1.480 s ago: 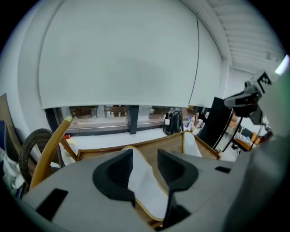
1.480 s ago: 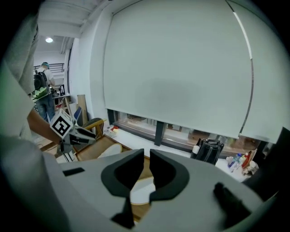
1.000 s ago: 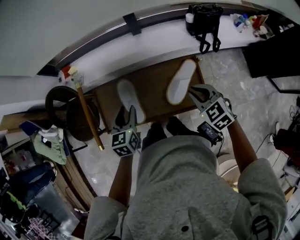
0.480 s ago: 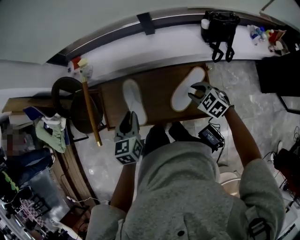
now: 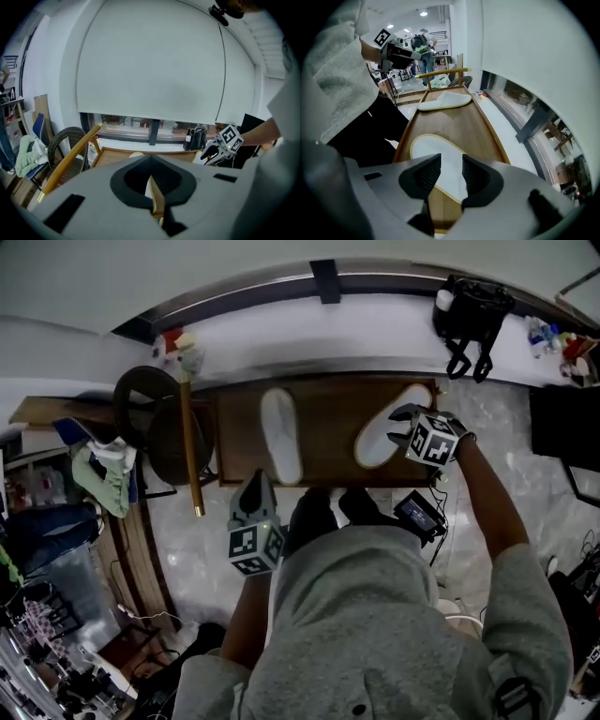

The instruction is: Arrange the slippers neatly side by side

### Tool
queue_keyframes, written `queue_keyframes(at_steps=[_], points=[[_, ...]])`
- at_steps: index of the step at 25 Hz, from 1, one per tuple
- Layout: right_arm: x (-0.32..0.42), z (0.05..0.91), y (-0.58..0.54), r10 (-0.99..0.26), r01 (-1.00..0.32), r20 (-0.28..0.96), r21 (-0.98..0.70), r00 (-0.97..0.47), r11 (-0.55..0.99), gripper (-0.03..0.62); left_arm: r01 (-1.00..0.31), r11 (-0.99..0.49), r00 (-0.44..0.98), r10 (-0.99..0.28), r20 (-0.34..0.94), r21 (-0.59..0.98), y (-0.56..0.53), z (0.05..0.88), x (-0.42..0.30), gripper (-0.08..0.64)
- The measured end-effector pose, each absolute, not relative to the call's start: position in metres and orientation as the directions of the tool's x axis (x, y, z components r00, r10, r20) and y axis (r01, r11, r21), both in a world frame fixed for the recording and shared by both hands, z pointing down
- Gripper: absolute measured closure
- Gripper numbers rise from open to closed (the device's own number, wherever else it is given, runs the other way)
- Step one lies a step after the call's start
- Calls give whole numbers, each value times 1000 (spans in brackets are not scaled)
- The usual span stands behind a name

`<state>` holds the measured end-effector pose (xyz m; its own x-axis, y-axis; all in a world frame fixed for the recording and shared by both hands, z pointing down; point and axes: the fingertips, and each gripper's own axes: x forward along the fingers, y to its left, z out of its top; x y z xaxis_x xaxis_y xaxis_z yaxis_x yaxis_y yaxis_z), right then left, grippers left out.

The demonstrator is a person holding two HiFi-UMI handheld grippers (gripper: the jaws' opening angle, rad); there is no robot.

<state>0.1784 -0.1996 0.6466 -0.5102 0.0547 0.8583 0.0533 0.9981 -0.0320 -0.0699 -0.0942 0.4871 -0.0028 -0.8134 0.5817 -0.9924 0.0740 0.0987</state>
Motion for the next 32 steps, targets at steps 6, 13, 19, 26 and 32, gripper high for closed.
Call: queue_keyframes(at_steps=[6,13,19,26,32], points=[[183,670,-199,131,170,901,-65,-414,983,457,-992,101,-37,-807,590,76,-94,488,-70,545],[183,678,-192,202,186,895,-137,-398,973,471,-983,170,-91,-788,609,73,-92,492,-82,545],[182,670,-191,212,179,887,-149,-411,972,549,-978,185,-90,-786,611,94,-95,493,-87,545],[162,650,-199,161,82,860,-138,-484,987,555,-980,158,-55,-796,603,119,-99,497,-93,545],[148,632,-202,85,-48,857,-127,-509,991,557,-980,119,1,-800,600,160,-103,500,-103,545]])
